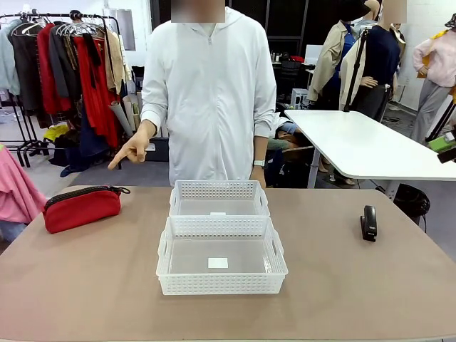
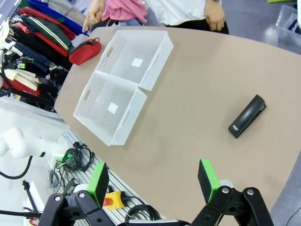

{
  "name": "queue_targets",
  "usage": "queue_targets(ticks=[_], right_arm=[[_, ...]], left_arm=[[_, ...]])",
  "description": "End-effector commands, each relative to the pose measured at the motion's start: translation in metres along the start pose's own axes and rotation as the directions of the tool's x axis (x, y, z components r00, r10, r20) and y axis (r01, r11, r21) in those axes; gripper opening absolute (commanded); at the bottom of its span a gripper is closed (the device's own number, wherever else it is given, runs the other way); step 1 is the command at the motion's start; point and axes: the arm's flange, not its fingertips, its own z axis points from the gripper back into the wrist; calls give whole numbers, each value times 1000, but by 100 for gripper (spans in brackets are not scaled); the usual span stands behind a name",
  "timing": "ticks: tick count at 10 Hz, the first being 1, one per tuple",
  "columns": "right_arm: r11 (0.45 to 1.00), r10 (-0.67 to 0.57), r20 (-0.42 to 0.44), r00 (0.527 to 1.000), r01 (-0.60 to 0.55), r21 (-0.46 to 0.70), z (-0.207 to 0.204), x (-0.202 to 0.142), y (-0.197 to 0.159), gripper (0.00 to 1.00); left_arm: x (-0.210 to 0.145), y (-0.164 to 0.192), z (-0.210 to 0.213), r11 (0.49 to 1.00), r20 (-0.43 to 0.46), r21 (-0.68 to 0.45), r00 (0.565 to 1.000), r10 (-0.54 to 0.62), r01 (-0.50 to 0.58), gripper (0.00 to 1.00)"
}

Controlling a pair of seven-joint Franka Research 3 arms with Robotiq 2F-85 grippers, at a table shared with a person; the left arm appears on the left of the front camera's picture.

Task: Distribute items into two baskets.
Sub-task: Pick up the Pencil pouch that the person points to.

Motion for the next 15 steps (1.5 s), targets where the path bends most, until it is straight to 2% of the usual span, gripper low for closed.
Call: queue_targets(ticks=[1,11,15], right_arm=[[1000,7,7,1000,-7,-2,-1,1,1,100],[1000,7,7,1000,-7,-2,-1,1,1,100],[1000,7,7,1000,-7,-2,-1,1,1,100]], left_arm=[[0,0,1,1000,7,-7,1000,-6,6,100],[0,0,0,1000,0,0,1000,0,0,100],[61,15,-22,995,-84,86,995,-46,53,100]])
